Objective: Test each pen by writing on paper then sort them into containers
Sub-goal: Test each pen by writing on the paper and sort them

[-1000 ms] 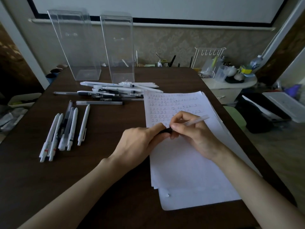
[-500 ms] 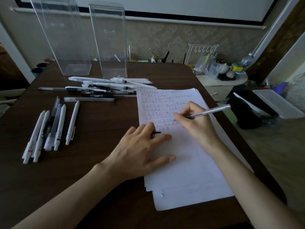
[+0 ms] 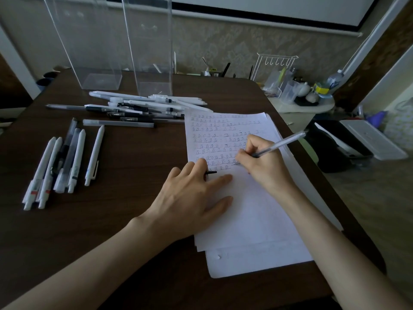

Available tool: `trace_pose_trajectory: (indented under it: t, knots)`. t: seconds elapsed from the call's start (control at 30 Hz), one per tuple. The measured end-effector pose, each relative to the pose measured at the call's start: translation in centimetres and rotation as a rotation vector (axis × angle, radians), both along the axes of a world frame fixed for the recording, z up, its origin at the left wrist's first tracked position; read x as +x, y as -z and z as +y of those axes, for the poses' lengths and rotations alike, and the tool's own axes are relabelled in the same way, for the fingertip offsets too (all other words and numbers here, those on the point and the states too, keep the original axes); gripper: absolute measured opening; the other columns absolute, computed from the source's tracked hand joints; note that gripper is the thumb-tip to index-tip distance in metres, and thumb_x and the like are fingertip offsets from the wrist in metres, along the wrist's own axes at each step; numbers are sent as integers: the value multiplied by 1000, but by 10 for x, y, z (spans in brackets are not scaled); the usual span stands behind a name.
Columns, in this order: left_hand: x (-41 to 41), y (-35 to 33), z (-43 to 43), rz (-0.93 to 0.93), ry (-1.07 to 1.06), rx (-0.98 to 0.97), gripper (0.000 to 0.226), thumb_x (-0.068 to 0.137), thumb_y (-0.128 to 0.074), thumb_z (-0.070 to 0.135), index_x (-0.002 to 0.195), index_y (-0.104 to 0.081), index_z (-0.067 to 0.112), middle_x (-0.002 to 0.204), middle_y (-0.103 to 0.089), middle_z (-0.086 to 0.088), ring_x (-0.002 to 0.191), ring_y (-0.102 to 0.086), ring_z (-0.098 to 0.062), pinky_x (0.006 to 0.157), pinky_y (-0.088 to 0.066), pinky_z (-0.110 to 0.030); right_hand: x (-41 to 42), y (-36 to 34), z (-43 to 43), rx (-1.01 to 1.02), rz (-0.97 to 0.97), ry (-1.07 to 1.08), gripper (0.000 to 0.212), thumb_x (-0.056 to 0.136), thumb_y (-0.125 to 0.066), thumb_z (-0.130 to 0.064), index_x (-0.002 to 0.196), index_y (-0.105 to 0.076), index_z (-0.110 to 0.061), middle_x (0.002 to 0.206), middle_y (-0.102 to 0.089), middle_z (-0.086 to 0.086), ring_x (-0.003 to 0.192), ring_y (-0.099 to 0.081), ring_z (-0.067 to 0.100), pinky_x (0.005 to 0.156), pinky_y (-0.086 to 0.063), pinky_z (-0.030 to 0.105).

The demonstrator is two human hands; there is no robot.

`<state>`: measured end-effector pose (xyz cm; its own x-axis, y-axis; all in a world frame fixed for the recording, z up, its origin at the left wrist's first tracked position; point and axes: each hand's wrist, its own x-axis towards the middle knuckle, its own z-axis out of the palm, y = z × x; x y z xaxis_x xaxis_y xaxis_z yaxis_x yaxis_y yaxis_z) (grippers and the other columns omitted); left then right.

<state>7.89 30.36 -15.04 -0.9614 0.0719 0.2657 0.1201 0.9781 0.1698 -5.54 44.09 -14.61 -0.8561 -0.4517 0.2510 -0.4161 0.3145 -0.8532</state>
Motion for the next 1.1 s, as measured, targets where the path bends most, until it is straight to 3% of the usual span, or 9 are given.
trace_pose_trajectory:
  t: [0.77, 0.97, 1.03, 1.1]
  knots:
    - [-1, 2, 0, 60, 12, -1, 51, 87, -33, 59, 123, -56, 32, 86, -45, -3, 71, -48, -19, 59, -43, -33, 2, -1, 1, -6, -45, -25, 31, 81, -58, -1, 60, -35, -6, 50, -40, 15, 41, -37, 10, 48, -33, 24]
    - [-1, 1, -1, 21, 35, 33, 54, 87, -28, 60, 129, -48, 32, 93, -42, -3, 79, -45, -18, 67, -44, -34, 2, -2, 1, 20, -14, 20, 36, 77, -56, 2, 59, -29, -14, 48, -26, -5, 47, -25, 7, 47, -22, 25]
    - [-1, 1, -1, 6, 62, 86, 51, 89, -28, 54, 132, -40, 30, 99, -41, -2, 85, -44, -18, 74, -44, -32, 3, -4, 2, -2, -19, 22, 33, 79, -57, 1, 60, -31, -9, 49, -30, 0, 46, -29, 8, 48, -25, 26]
    - [-1, 1, -2, 32, 100, 207, 42, 92, -36, 31, 131, -35, 17, 102, -40, 1, 91, -47, -18, 80, -42, -28, 4, -5, 2, -59, -23, -6, 33, 86, -61, -7, 64, -37, -1, 47, -39, 4, 42, -38, 6, 48, -32, 25]
